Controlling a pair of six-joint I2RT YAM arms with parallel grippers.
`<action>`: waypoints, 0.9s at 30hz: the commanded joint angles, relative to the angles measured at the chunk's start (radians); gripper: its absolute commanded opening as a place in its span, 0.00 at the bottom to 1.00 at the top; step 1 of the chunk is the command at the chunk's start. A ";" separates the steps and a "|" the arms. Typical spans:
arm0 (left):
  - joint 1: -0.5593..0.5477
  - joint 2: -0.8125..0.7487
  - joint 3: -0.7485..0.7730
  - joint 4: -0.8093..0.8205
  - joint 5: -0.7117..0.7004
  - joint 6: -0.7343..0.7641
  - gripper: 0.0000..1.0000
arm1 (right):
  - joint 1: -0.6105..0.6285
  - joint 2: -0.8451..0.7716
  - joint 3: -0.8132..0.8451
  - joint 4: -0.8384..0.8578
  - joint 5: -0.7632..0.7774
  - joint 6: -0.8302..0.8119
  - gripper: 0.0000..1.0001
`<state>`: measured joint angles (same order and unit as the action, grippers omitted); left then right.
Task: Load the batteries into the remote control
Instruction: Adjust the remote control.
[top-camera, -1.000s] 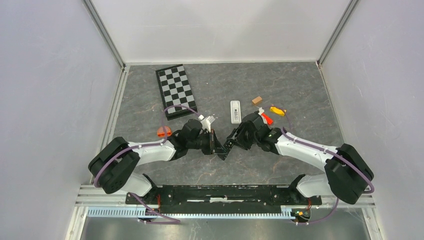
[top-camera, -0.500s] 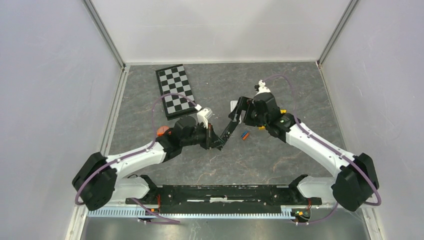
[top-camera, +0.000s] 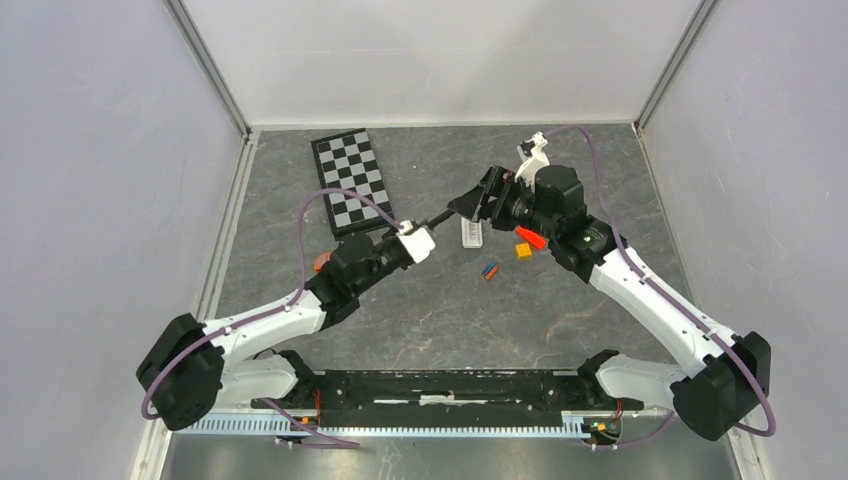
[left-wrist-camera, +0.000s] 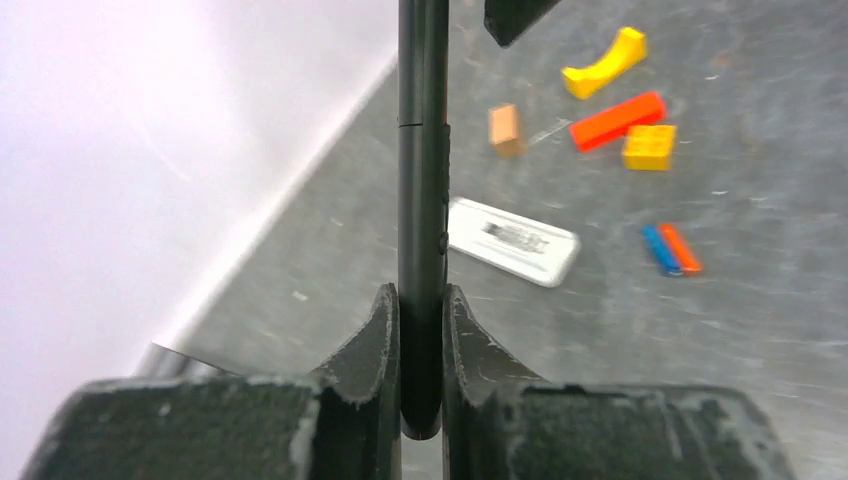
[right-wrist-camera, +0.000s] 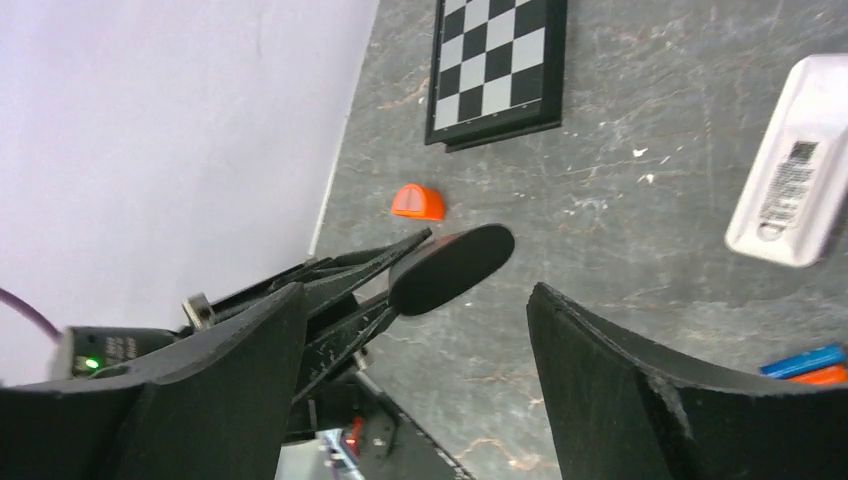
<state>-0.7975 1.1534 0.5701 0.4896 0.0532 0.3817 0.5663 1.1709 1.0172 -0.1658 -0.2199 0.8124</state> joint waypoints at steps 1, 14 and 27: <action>-0.007 0.029 -0.040 0.364 -0.030 0.588 0.02 | -0.034 -0.002 0.004 0.059 -0.086 0.196 0.82; -0.039 0.050 -0.038 0.456 -0.018 1.089 0.02 | -0.071 0.002 -0.042 0.122 -0.193 0.381 0.40; -0.071 -0.084 0.003 0.187 -0.138 0.451 1.00 | -0.083 -0.070 -0.187 0.350 -0.073 0.391 0.00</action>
<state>-0.8551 1.1713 0.5098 0.8314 -0.0265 1.2064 0.4885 1.1385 0.8669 0.0578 -0.3569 1.2221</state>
